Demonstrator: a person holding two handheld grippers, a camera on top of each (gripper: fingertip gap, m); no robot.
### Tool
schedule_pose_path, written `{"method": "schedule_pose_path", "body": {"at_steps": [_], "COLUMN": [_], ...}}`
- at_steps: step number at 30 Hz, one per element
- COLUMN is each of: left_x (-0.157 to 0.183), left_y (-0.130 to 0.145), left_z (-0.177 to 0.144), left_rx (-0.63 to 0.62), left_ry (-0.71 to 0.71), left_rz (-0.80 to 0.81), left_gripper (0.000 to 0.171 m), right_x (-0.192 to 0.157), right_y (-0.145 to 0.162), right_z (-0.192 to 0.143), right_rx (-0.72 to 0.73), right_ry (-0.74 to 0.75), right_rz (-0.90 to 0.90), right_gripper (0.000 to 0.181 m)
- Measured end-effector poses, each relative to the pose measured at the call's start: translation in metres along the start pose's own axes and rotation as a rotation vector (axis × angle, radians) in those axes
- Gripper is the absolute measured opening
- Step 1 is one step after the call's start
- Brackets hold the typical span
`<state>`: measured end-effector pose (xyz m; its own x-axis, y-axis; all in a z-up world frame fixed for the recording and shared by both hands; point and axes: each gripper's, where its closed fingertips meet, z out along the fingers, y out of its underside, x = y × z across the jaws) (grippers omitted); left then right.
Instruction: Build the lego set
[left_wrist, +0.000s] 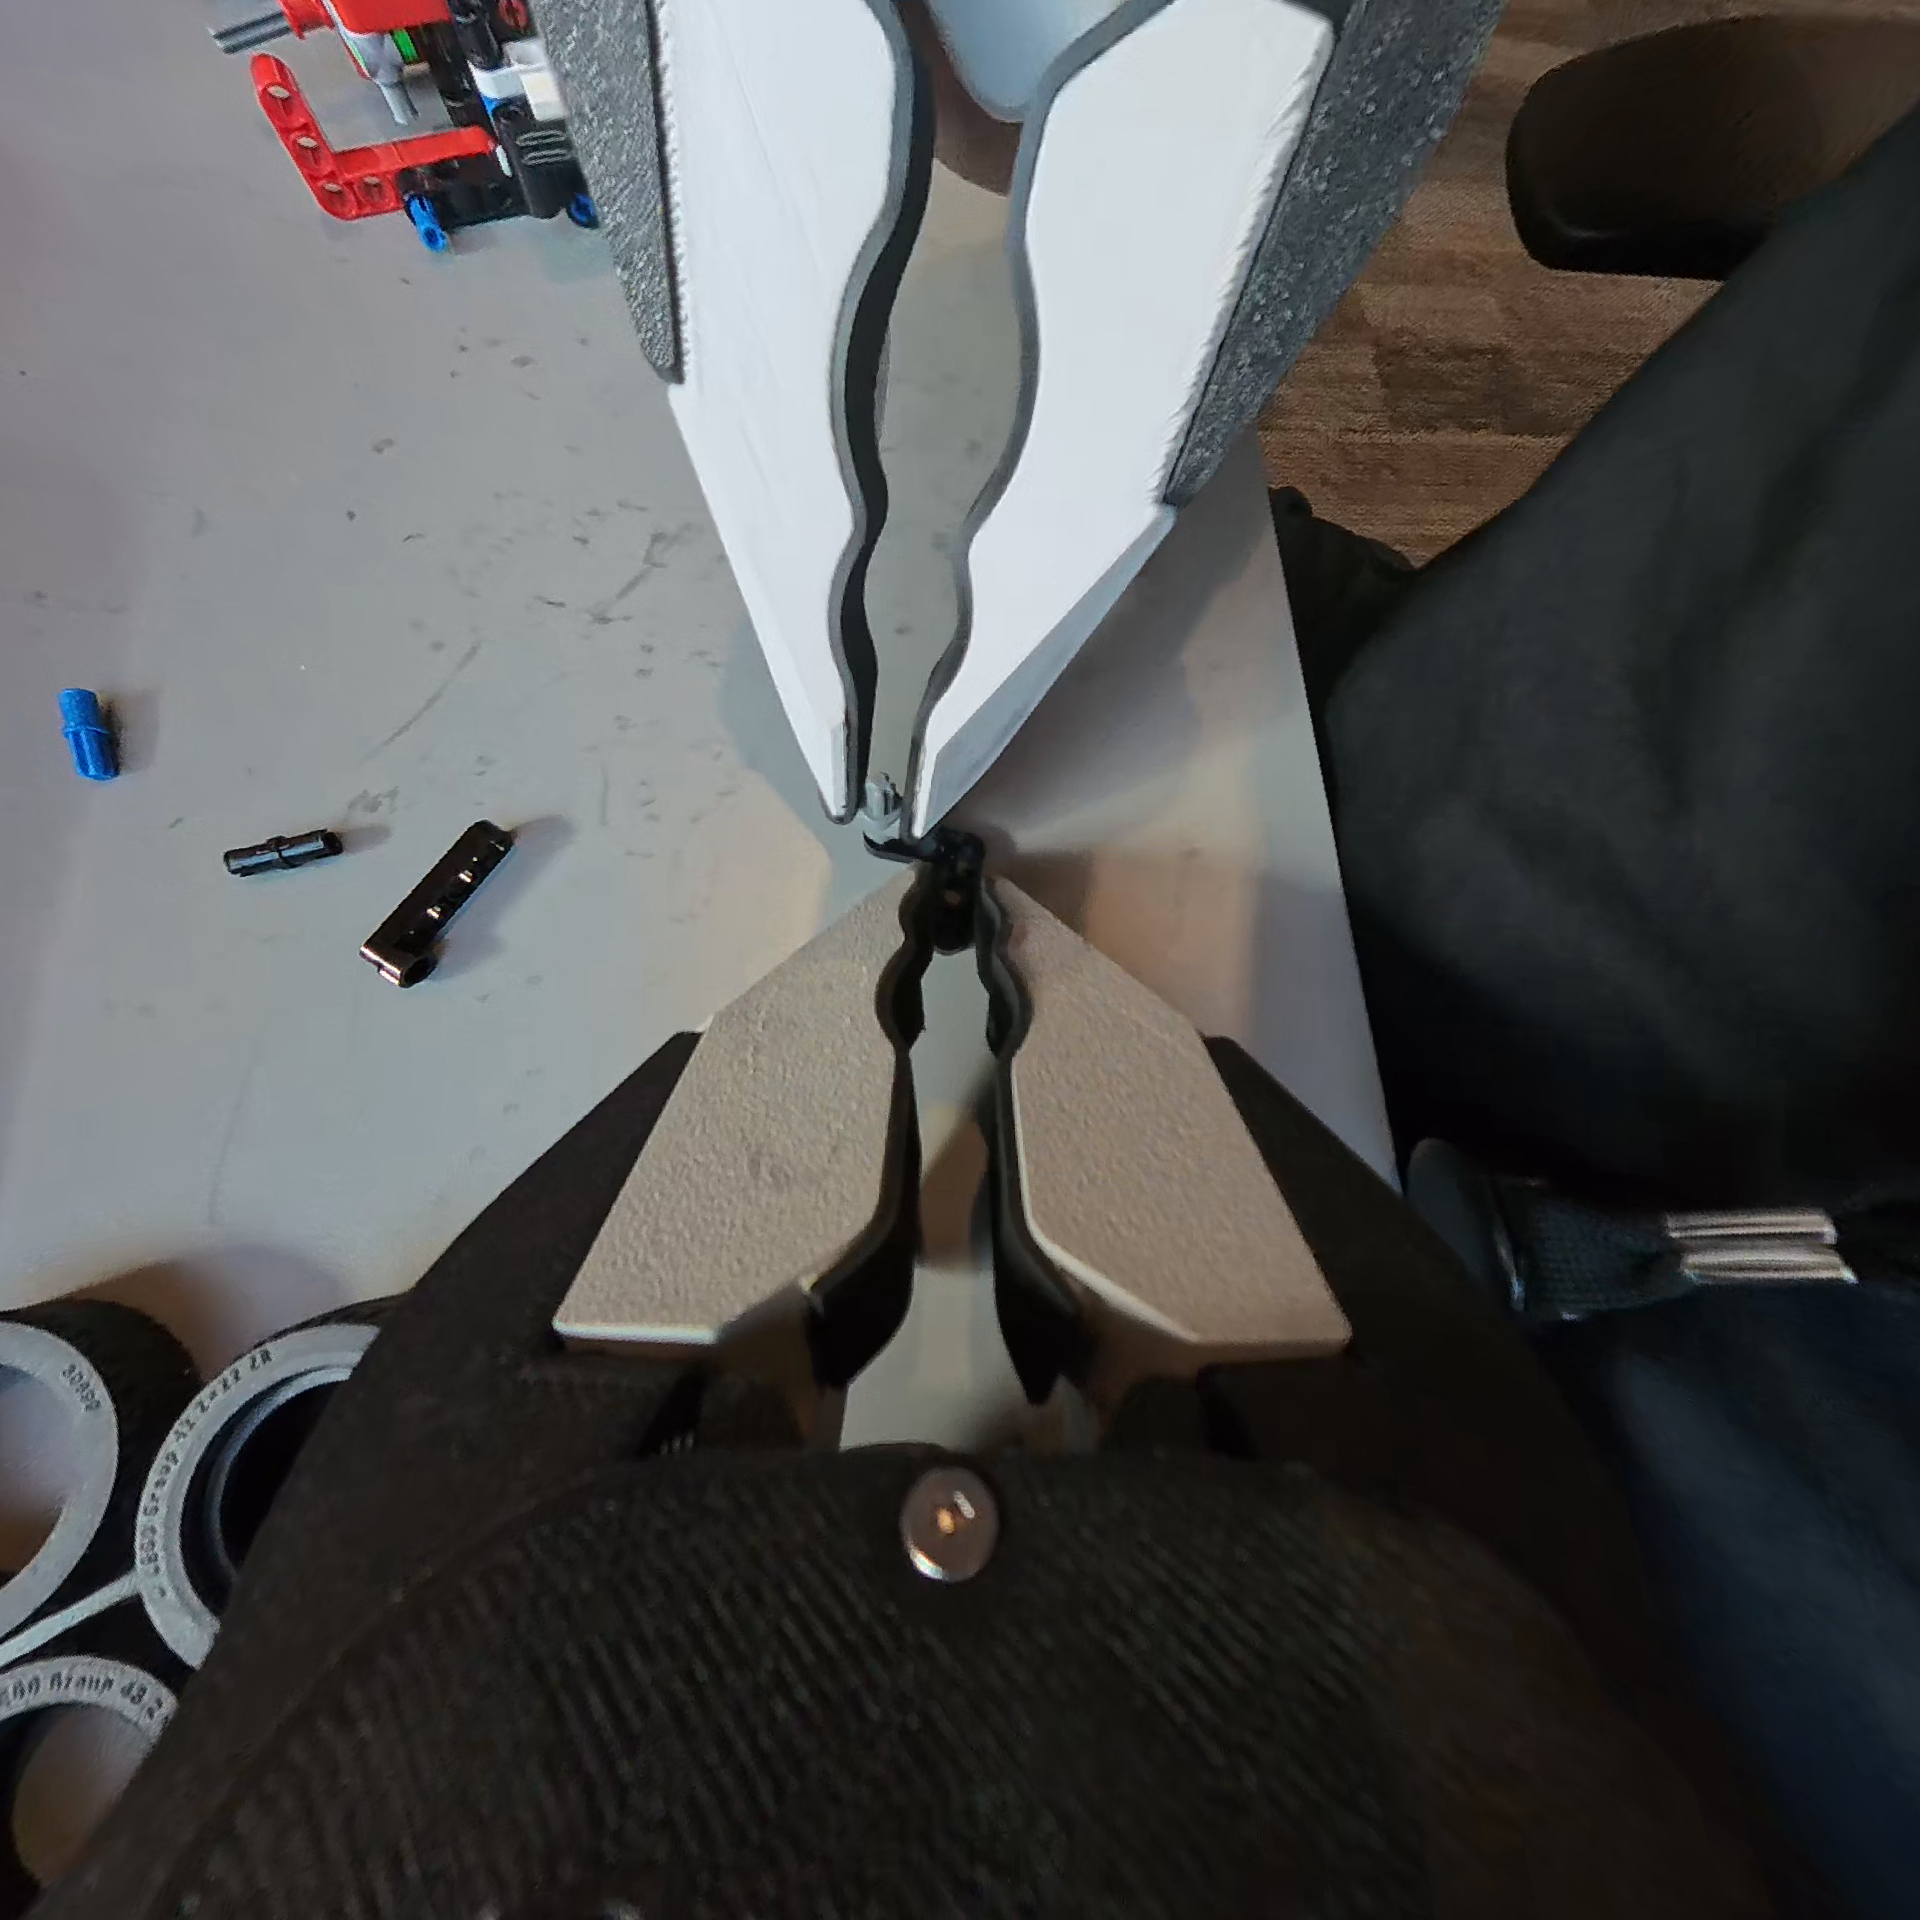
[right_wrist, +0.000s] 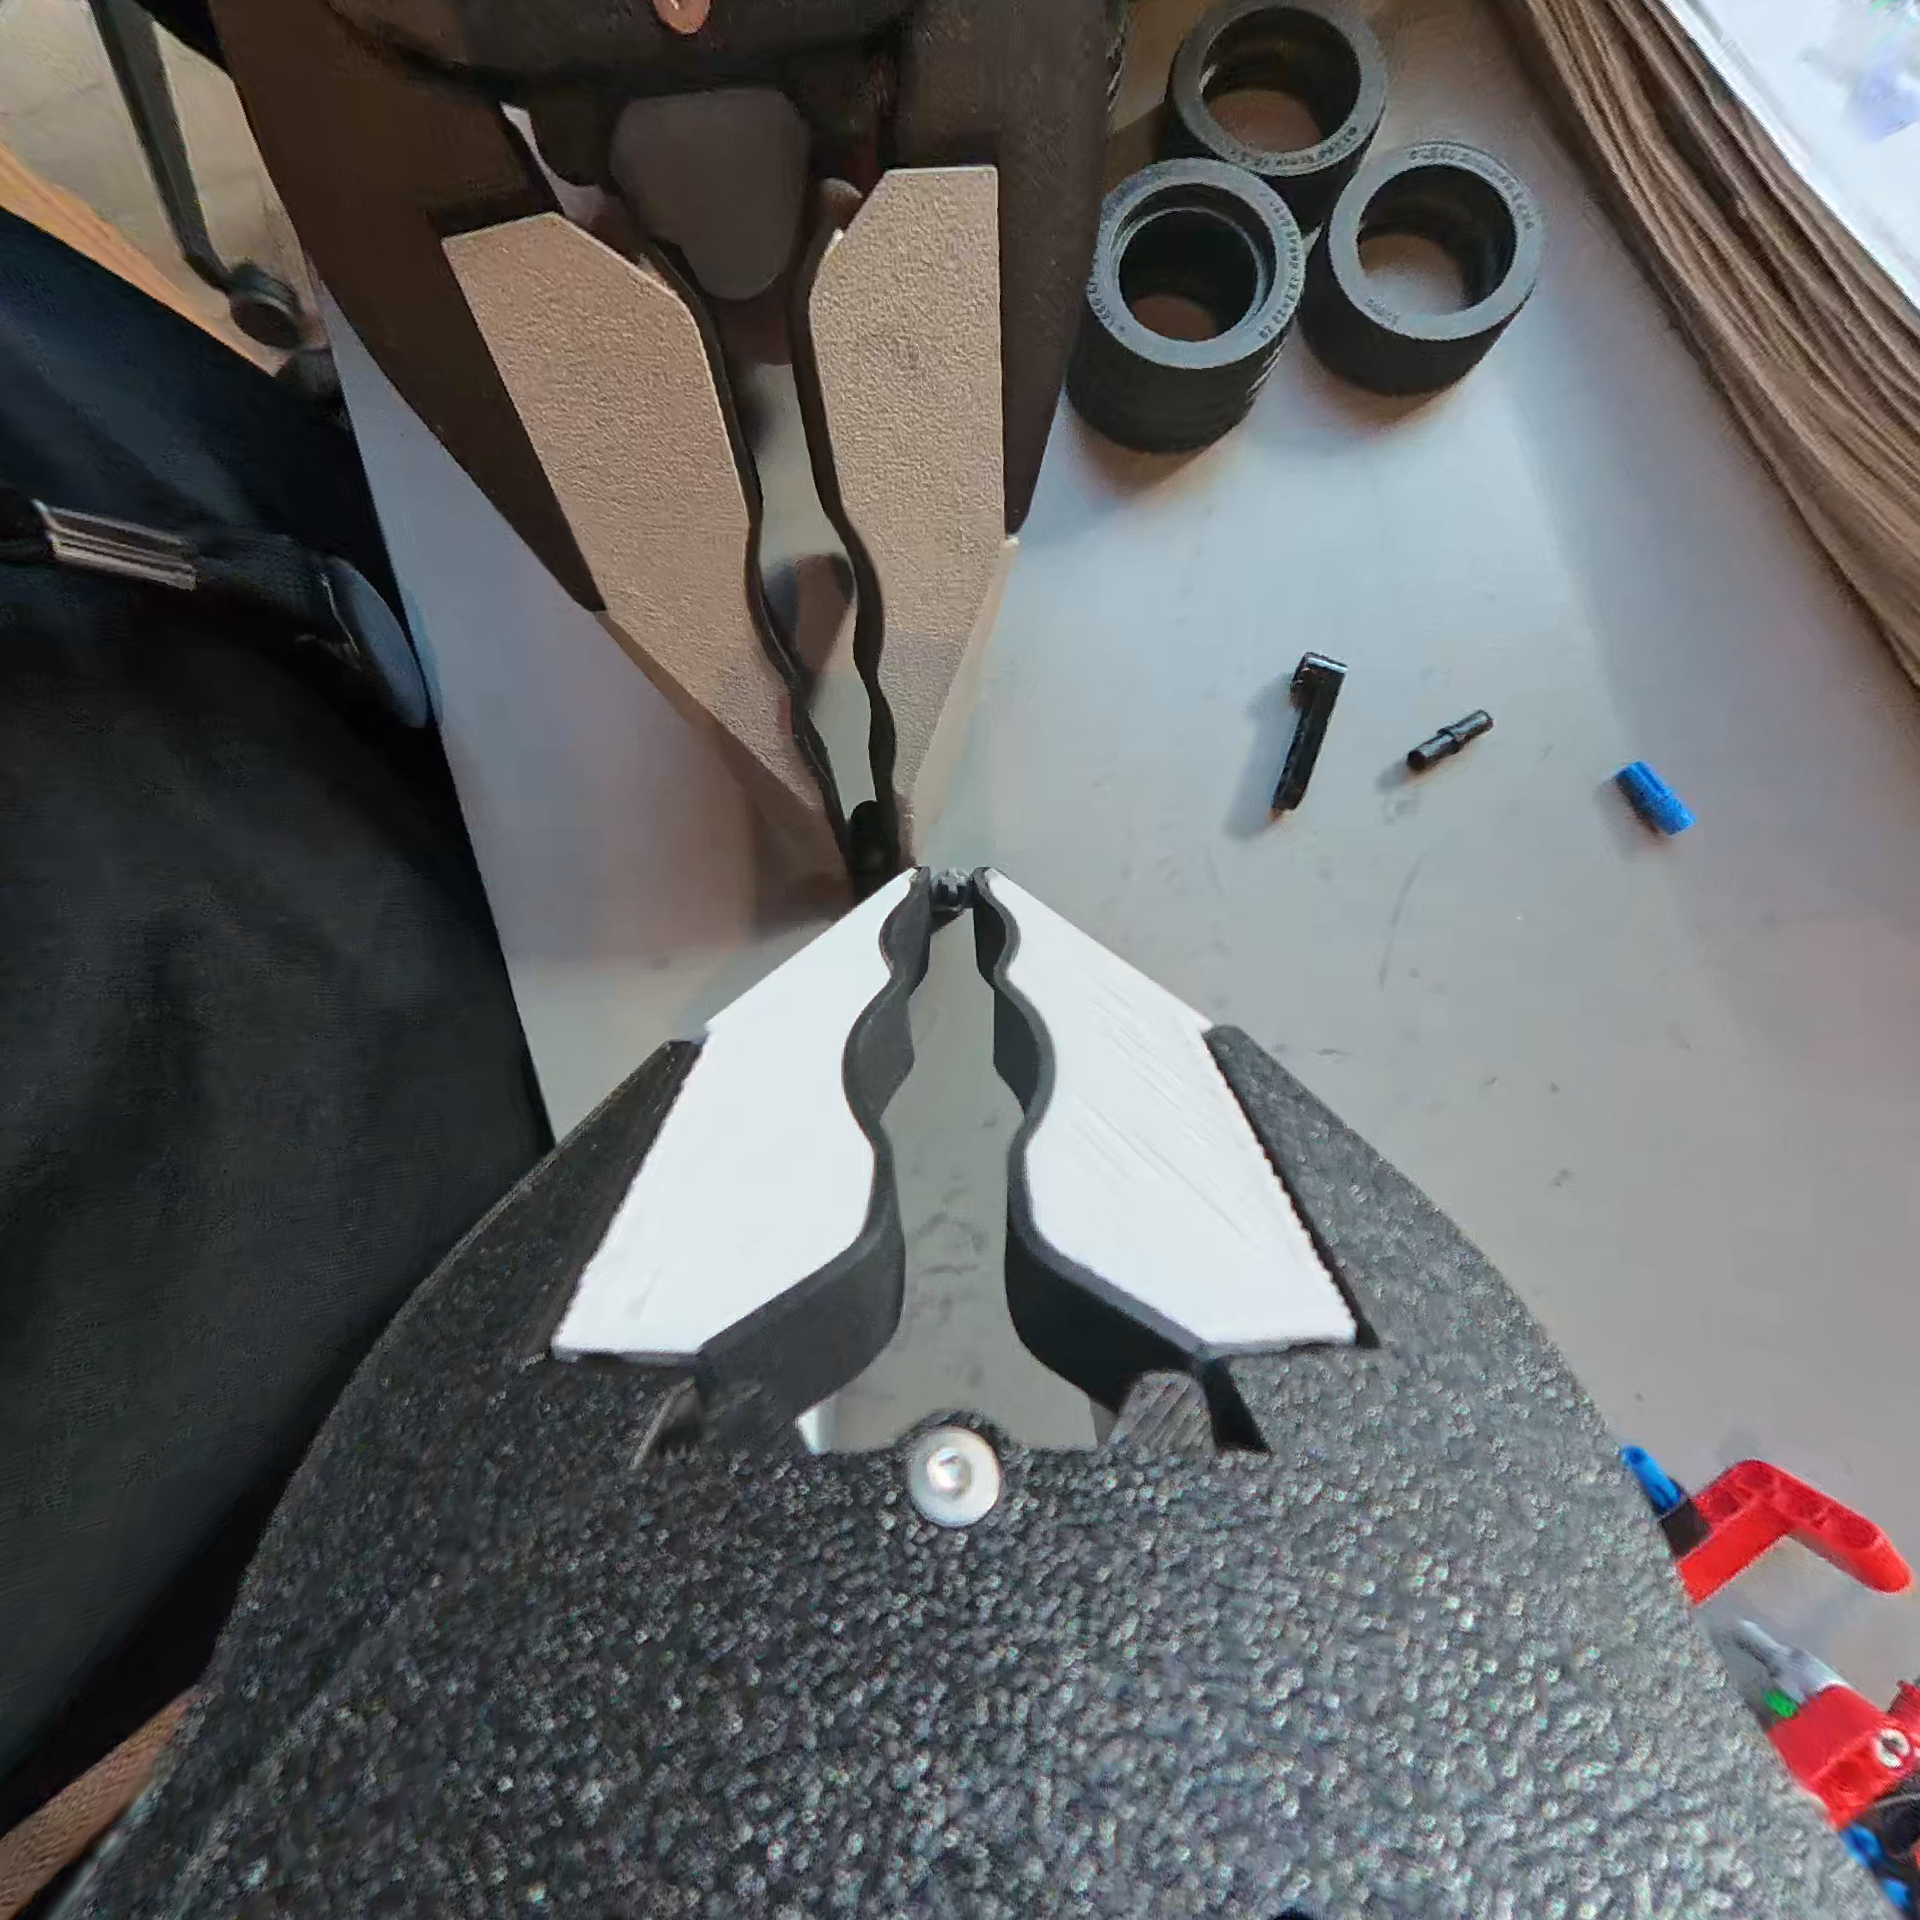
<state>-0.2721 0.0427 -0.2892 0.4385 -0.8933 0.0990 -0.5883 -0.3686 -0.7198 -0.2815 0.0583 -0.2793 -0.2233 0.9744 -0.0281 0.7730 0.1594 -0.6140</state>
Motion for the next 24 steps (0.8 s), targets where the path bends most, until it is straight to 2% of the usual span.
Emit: {"method": "schedule_pose_path", "body": {"at_steps": [4,6,10,13,19,21,24], "left_x": [0.000,-0.001,-0.007,-0.008,-0.018,-0.019,-0.024], "left_y": [0.000,0.000,-0.002,-0.022,-0.058,-0.067,-0.072], "left_z": [0.000,0.000,-0.003,-0.016,-0.048,-0.055,-0.059], "left_rx": [0.000,-0.001,0.010,0.151,0.412,0.465,0.478], "left_ry": [-0.003,-0.019,-0.171,-0.289,-0.408,-0.457,-0.530], "left_rz": [0.005,0.021,0.166,0.289,0.329,0.374,0.411], "left_gripper": [0.005,0.005,0.004,0.004,0.004,0.004,0.004], "right_x": [0.000,0.004,0.007,0.006,0.013,0.012,0.012], "right_y": [-0.005,-0.004,-0.011,-0.021,-0.046,-0.056,-0.063], "right_z": [-0.006,-0.009,-0.023,-0.032,-0.055,-0.061,-0.064], "right_rx": [0.026,0.021,0.134,0.272,0.526,0.588,0.629], "right_ry": [-0.005,0.001,-0.062,-0.164,-0.231,-0.263,-0.294], "right_rz": [0.000,0.010,0.153,0.313,0.431,0.443,0.456], "right_gripper": [0.004,0.011,0.015,0.021,0.024,0.023,0.021]}}
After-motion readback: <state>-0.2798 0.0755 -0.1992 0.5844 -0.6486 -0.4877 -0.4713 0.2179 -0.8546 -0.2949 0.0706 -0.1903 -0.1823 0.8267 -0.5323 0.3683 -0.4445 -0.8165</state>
